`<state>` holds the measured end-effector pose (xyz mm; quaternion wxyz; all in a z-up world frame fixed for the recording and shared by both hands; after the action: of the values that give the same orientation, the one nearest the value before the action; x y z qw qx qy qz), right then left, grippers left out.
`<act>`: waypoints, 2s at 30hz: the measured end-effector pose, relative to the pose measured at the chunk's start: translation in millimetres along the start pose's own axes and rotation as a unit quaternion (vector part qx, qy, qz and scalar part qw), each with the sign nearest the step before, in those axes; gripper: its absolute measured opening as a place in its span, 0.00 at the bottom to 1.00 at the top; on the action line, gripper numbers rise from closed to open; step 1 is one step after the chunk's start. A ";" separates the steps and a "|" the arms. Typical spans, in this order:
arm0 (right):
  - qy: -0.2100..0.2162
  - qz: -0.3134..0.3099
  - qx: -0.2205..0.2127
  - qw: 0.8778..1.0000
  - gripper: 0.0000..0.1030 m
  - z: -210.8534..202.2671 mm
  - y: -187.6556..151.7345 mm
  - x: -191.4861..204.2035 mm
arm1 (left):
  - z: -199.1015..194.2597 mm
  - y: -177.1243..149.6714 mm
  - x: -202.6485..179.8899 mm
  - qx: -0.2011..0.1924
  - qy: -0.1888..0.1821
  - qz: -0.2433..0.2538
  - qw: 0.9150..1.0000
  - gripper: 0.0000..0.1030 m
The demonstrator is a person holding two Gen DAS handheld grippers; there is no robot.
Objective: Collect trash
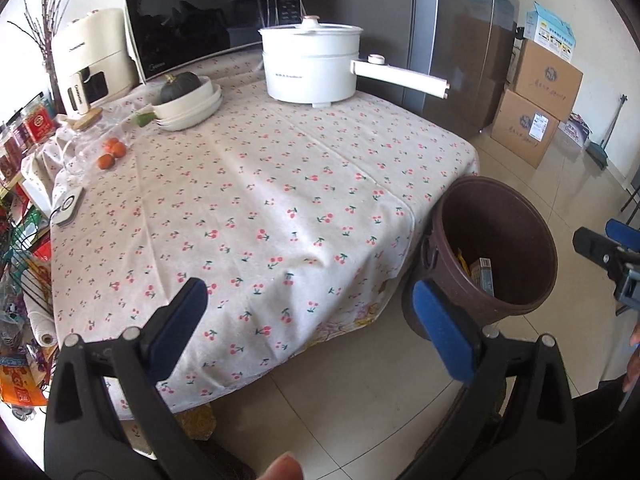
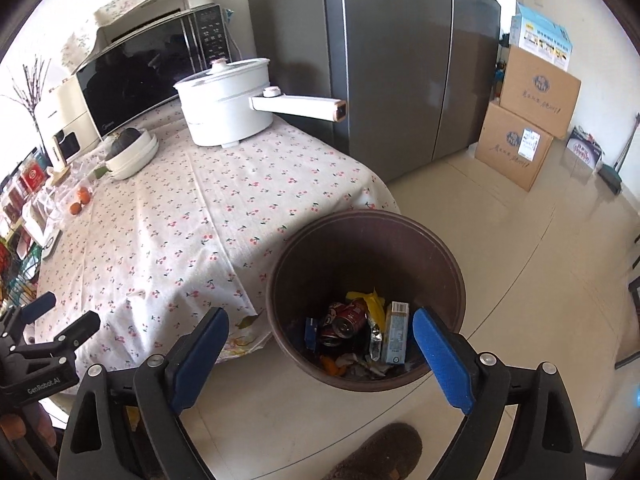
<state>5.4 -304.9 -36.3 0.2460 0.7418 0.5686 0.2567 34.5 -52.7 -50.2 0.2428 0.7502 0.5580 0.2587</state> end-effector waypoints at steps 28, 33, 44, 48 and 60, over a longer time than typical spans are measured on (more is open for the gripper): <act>-0.016 -0.035 -0.069 0.997 0.93 -19.3 -18.0 36.3 | -26.5 -10.9 -3.2 -0.055 0.021 -0.026 0.998 0.99; -0.013 -0.032 -0.066 0.997 0.93 -18.3 -19.1 35.6 | -27.9 -10.5 -4.8 -0.056 0.020 -0.024 0.998 0.99; -0.012 -0.030 -0.066 0.997 0.93 -17.6 -19.1 34.5 | -27.3 -10.0 -7.7 -0.054 0.016 -0.020 0.998 0.99; -0.012 -0.030 -0.066 0.997 0.93 -17.6 -19.0 34.5 | -27.9 -10.9 -8.8 -0.053 0.015 -0.018 0.998 0.99; -0.013 -0.027 -0.067 0.997 0.93 -16.7 -19.5 33.1 | -28.5 -10.3 -10.2 -0.054 0.013 -0.017 0.998 0.99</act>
<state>-12.3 -267.0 -33.3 0.3092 0.7112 0.5668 0.2780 5.9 -57.7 -36.8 0.2801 0.7229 0.5588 0.2946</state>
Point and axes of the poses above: each gripper's, at about its wrist camera, not at the fingertips, and z roughly the way its jaws point, x to its left, y to its top, the point moved 2 cm from there along z, roughly the way its jaws point, and after that the axes turned 8 degrees about z, right-handed, at the moved point
